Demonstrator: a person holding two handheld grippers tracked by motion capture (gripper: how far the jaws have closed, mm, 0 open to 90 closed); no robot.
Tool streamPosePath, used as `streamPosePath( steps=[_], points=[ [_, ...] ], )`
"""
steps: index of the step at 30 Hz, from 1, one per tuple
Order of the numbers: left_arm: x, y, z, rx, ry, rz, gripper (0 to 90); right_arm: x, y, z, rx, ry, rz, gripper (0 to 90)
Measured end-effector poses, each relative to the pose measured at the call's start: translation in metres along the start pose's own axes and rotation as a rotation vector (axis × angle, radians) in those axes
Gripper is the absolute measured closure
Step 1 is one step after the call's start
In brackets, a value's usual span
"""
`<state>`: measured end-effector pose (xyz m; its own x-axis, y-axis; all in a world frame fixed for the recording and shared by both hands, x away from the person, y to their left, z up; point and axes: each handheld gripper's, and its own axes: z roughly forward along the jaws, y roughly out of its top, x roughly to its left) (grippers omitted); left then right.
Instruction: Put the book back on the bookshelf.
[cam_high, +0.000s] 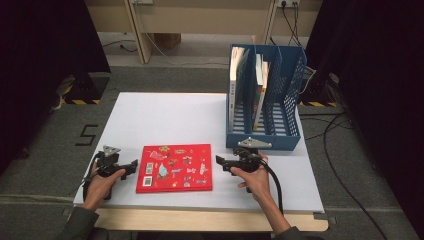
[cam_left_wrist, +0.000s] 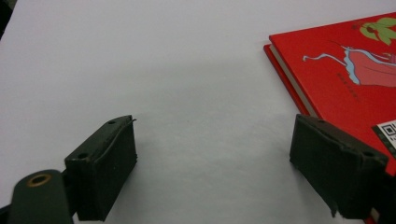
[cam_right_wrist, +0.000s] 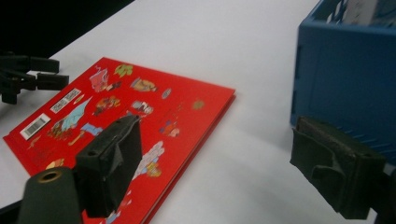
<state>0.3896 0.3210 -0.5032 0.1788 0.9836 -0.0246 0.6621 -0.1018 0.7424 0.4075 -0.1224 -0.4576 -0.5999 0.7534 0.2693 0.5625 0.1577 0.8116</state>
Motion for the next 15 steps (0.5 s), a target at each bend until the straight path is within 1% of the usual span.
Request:
streamPosePath(
  steps=[4,5,6,7,9,11,12,13,15],
  points=[
    [-0.004,-0.003,-0.004,0.012,-0.032,0.032,13.5,0.003,-0.01,0.007,0.044,0.027,0.002,16.4],
    [-0.004,-0.003,-0.005,0.011,-0.034,0.037,13.6,0.004,-0.012,0.009,0.054,0.043,0.012,16.4],
    [-0.004,-0.003,-0.005,0.011,-0.034,0.037,13.6,0.004,-0.012,0.009,0.054,0.043,0.012,16.4],
    [-0.005,-0.003,-0.005,0.015,-0.039,0.041,13.7,0.005,-0.015,0.011,0.06,0.052,0.027,16.4],
    [-0.008,-0.003,-0.006,0.02,-0.049,0.05,14.2,0.006,-0.017,0.013,0.075,0.05,0.014,16.4],
    [-0.009,-0.003,-0.006,0.02,-0.048,0.05,15.6,0.007,-0.018,0.013,0.078,0.048,0.009,16.5],
    [-0.01,-0.002,-0.007,0.023,-0.051,0.057,18.8,0.009,-0.019,0.015,0.089,0.058,0.006,16.6],
    [-0.01,-0.002,-0.007,0.023,-0.051,0.057,19.8,0.009,-0.019,0.015,0.089,0.058,0.006,16.6],
    [-0.012,-0.002,-0.008,0.027,-0.056,0.064,23.0,0.011,-0.023,0.016,0.106,0.048,-0.003,18.0]
  ],
)
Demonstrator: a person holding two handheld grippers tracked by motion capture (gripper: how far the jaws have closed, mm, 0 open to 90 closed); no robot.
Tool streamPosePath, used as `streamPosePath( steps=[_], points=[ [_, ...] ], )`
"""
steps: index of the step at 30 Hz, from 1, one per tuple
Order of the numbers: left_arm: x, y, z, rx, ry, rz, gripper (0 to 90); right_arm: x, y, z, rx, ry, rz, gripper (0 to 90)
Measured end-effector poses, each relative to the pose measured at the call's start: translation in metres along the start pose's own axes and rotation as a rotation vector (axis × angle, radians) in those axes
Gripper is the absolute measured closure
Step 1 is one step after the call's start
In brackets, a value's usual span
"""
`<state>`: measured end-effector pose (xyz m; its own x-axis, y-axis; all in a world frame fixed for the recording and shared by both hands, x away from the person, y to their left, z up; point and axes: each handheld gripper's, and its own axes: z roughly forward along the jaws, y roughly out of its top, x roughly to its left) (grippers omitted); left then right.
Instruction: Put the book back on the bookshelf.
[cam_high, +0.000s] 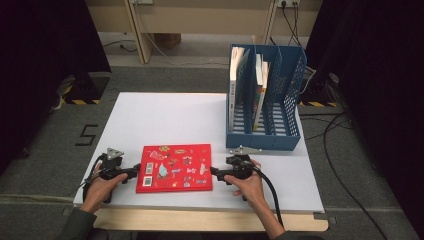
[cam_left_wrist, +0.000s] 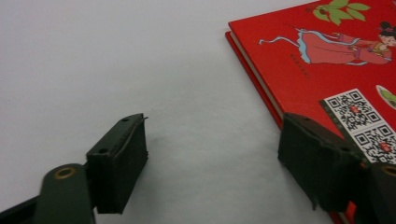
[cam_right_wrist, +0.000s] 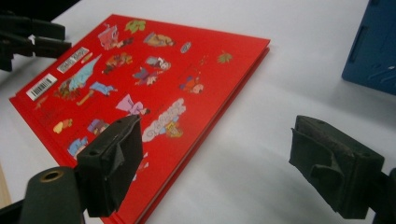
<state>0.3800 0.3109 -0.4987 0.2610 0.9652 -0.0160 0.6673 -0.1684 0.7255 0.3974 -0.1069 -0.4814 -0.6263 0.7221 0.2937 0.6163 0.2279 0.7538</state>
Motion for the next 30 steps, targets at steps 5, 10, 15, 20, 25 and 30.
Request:
streamPosePath(
  steps=[5,10,15,20,25,30],
  points=[
    [-0.007,0.001,-0.003,0.001,-0.016,0.023,38.2,0.002,-0.004,0.002,0.014,0.009,0.001,21.6],
    [-0.015,0.001,-0.004,-0.003,-0.006,0.054,49.9,0.002,-0.008,0.002,0.021,0.001,0.004,25.2],
    [-0.023,0.001,-0.005,-0.003,-0.037,0.074,51.7,0.002,-0.011,-0.001,0.019,-0.004,0.016,32.0],
    [-0.034,0.0,-0.005,-0.003,-0.071,0.104,51.1,0.0,-0.013,-0.004,0.028,-0.048,0.014,37.0],
    [-0.05,-0.001,-0.007,-0.004,-0.122,0.141,49.6,-0.004,-0.015,-0.008,0.019,-0.053,0.031,38.4],
    [-0.052,-0.001,-0.005,0.0,-0.138,0.132,43.1,-0.007,-0.018,-0.01,0.032,-0.083,0.05,39.8]
  ],
)
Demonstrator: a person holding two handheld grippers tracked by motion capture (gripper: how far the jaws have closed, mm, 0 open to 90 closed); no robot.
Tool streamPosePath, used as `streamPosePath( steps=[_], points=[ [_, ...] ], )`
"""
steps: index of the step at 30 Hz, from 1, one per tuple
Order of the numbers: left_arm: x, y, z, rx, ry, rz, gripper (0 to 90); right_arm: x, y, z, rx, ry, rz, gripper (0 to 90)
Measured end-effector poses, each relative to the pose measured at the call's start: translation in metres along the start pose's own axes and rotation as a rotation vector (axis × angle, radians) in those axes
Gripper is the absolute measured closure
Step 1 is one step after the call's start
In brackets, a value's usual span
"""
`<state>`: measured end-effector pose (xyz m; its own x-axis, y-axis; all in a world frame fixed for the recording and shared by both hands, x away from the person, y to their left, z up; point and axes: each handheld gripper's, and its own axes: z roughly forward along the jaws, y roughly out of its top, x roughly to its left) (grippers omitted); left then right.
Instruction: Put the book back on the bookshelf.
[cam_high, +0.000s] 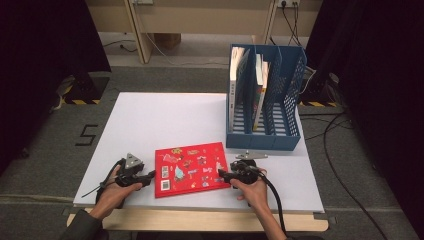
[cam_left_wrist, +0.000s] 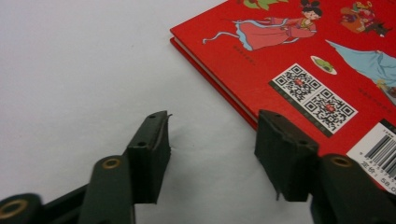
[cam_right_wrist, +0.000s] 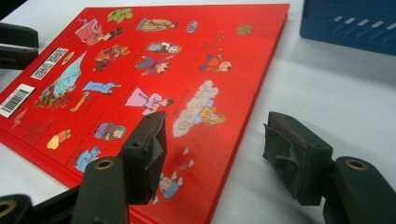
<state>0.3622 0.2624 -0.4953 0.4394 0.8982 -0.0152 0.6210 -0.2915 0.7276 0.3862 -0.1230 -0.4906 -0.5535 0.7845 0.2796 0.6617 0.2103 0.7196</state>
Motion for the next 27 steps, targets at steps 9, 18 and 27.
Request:
streamPosePath(
  steps=[9,18,27],
  points=[
    [0.001,-0.001,0.0,0.001,0.022,0.01,32.9,0.003,-0.004,0.003,-0.014,0.045,0.048,38.0],
    [-0.005,-0.004,-0.004,0.001,0.019,-0.004,35.2,0.013,-0.013,0.002,-0.069,0.022,0.137,36.4],
    [-0.011,-0.005,-0.005,-0.002,0.018,0.002,45.6,0.013,-0.015,0.001,-0.122,0.036,0.323,32.1]
  ],
)
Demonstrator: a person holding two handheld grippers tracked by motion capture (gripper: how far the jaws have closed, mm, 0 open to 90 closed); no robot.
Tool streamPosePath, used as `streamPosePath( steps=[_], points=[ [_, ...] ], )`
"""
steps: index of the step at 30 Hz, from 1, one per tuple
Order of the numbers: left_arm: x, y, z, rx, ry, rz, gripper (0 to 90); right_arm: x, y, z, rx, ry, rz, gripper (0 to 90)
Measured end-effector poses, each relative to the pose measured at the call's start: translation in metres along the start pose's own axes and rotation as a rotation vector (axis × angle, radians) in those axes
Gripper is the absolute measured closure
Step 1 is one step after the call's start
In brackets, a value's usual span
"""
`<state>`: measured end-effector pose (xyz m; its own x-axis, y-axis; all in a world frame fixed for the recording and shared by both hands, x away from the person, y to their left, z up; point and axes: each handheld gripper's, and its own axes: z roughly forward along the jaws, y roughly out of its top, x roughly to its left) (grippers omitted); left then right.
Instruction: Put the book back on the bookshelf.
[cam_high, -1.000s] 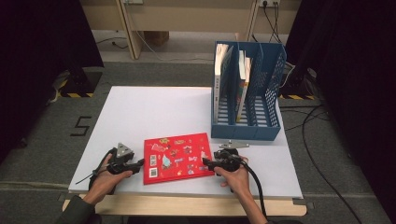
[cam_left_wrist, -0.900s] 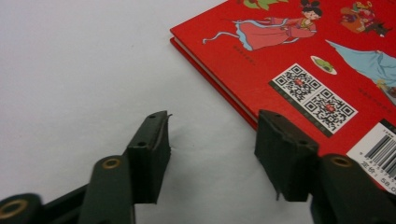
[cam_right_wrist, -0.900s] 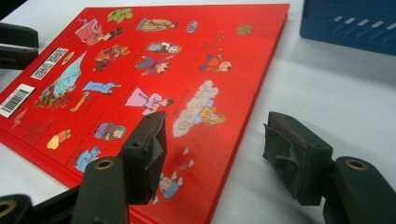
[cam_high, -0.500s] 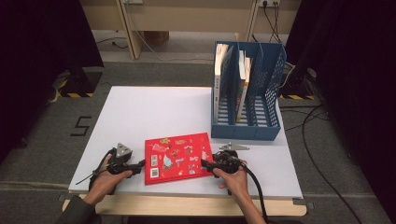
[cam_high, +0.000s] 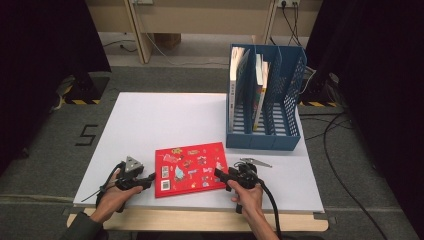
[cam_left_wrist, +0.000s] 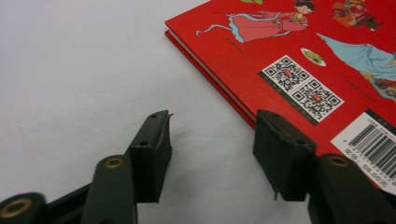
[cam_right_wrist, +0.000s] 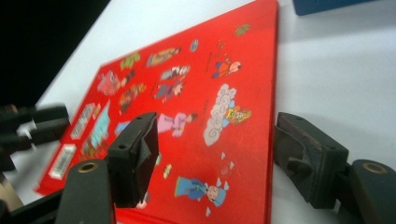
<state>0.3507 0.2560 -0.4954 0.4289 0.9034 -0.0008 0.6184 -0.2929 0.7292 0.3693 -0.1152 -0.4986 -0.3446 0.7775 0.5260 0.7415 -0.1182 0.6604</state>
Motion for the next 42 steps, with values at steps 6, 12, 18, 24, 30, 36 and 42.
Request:
streamPosePath(
  steps=[6,12,18,24,30,36,42],
  points=[
    [-0.011,0.0,-0.002,-0.005,0.013,0.012,65.5,0.008,0.012,-0.012,-0.098,0.041,0.084,35.2],
    [-0.017,0.0,-0.002,-0.001,0.036,-0.001,70.3,0.032,0.042,-0.026,-0.181,0.086,-0.008,42.6],
    [-0.022,0.002,0.001,-0.013,0.037,-0.045,68.7,0.087,0.096,-0.034,-0.16,0.126,-0.205,48.6],
    [-0.028,0.008,0.009,-0.031,0.017,-0.086,58.3,0.129,0.123,-0.034,-0.152,0.162,-0.35,50.2],
    [-0.035,0.015,0.019,-0.036,0.019,-0.095,39.6,0.157,0.132,-0.037,-0.142,0.228,-0.443,51.6],
    [-0.036,0.015,0.022,-0.048,0.016,-0.099,31.3,0.165,0.127,-0.036,-0.09,0.261,-0.466,51.2],
    [-0.035,0.014,0.021,-0.05,0.011,-0.097,28.9,0.162,0.111,-0.028,-0.047,0.254,-0.527,59.6]
  ],
)
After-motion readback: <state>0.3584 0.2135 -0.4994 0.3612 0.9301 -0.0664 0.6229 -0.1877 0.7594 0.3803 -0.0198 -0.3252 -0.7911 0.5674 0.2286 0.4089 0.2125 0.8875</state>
